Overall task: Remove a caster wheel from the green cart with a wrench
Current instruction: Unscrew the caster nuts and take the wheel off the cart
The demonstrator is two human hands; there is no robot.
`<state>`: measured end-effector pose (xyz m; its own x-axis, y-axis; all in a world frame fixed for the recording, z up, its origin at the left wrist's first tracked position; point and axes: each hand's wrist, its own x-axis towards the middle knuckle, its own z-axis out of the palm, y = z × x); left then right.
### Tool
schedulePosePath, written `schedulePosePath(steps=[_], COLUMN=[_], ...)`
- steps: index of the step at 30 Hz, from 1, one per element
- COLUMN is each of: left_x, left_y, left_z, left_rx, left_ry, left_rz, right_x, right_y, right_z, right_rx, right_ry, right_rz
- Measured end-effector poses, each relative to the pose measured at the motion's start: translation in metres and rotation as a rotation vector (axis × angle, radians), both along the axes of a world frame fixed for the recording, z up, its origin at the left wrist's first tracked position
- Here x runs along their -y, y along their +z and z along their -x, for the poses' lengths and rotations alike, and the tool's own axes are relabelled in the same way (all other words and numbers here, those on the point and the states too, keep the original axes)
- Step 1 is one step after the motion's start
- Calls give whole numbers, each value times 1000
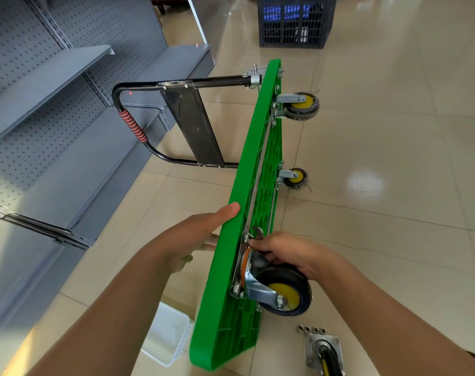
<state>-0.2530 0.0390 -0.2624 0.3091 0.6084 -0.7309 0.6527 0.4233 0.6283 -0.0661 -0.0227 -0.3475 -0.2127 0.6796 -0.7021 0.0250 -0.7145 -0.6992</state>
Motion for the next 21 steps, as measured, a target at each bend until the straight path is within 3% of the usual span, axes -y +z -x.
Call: schedulePosePath(steps=[7, 12, 14, 18, 21], left_x=[1, 5, 6, 8, 12], left_y=[2, 7, 9, 12, 21], left_z=[0, -4, -5, -5, -6], left_rx=[1, 15, 5, -3, -22], left_ry=[6, 12, 6, 7, 16], left_rz=[-6, -26, -25, -18, -1], right_x=[-2, 4, 7, 2, -12], right_y=[0, -2, -4, -10, -13], right_z=[-2, 1, 2, -2, -14], right_rx=[256, -161, -199, 26, 142], right_ry=[116, -83, -88, -24, -136], right_rz=[-203, 64, 88, -52, -161])
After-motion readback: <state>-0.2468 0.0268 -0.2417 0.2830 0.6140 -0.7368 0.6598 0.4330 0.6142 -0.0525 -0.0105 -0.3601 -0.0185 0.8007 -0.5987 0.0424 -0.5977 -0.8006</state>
